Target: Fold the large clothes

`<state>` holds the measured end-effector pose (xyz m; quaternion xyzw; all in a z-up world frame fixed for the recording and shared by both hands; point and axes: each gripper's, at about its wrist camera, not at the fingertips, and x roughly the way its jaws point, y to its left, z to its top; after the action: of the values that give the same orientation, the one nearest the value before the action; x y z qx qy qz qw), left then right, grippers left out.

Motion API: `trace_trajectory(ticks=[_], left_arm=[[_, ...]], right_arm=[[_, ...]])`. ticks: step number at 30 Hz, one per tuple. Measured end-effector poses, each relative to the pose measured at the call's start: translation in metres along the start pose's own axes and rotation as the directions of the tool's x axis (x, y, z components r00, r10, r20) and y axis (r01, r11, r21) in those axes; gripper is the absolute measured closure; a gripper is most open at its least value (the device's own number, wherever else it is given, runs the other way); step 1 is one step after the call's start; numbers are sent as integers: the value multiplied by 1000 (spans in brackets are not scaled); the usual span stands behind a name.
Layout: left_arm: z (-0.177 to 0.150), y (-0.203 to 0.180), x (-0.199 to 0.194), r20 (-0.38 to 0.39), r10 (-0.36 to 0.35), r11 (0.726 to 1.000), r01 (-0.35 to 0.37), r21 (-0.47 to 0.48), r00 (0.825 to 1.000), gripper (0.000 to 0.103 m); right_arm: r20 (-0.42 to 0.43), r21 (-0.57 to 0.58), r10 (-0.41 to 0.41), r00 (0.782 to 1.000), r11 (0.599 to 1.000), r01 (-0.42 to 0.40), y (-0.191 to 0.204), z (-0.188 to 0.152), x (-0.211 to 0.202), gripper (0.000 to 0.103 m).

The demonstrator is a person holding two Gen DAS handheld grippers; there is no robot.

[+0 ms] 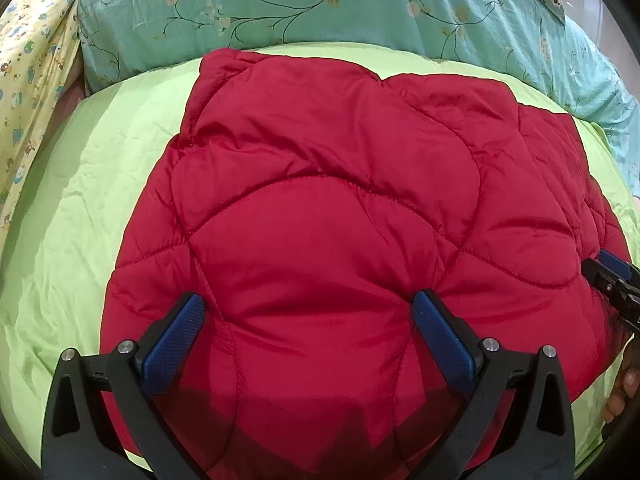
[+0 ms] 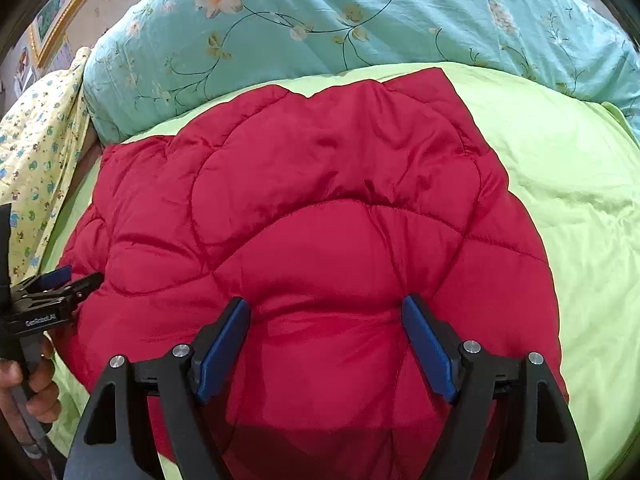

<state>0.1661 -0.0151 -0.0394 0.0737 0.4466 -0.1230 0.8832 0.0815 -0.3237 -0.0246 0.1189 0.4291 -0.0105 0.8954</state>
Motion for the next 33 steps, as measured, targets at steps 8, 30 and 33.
trace_trajectory(ticks=[8, 30, 33], left_arm=[[-21, 4, -40, 32, 13, 1000, -13, -15, 999, 0], [-105, -14, -117, 34, 85, 992, -88, 93, 996, 0], [-95, -15, -136, 57, 69, 993, -74, 96, 996, 0]], right_arm=[[18, -33, 51, 999, 998, -51, 10, -8, -47, 22], [-131, -128, 102, 986, 985, -119, 35, -93, -109, 18], [-109, -143, 107, 988, 982, -122, 40, -83, -125, 18]])
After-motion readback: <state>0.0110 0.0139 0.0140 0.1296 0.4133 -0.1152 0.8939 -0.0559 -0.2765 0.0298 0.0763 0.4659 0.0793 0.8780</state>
